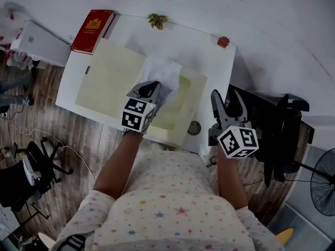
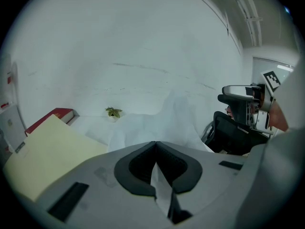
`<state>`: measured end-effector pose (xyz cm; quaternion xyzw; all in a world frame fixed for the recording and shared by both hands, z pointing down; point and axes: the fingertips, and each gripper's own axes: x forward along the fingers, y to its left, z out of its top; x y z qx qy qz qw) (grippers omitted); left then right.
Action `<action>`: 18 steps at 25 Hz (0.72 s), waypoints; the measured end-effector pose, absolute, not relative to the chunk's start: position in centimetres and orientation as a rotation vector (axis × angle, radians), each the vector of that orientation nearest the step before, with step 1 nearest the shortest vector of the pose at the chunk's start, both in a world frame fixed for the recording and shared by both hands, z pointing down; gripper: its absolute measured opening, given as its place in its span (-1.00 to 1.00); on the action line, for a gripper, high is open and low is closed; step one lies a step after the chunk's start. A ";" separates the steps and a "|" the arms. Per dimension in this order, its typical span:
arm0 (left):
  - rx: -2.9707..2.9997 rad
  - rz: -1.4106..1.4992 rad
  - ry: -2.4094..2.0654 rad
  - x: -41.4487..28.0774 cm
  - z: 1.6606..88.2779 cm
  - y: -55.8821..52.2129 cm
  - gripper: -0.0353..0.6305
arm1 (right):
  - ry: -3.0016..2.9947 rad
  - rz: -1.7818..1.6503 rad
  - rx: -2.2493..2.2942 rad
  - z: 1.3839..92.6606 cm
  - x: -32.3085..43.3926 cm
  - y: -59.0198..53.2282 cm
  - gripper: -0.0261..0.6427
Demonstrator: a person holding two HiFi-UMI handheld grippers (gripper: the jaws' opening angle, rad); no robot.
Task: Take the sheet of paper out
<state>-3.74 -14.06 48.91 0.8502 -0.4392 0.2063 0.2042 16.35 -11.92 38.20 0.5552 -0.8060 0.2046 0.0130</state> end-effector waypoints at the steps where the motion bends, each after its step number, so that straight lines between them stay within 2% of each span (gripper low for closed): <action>1: 2.374 0.569 -1.231 -3.8 48.6 -14.0 -0.85 | -2.514 0.634 1.730 38.1 16.3 -11.9 -0.12; 18: 2.449 0.427 -1.293 -4.8 42.6 -15.3 -0.85 | -2.546 0.574 1.738 36.4 16.1 -12.1 -0.12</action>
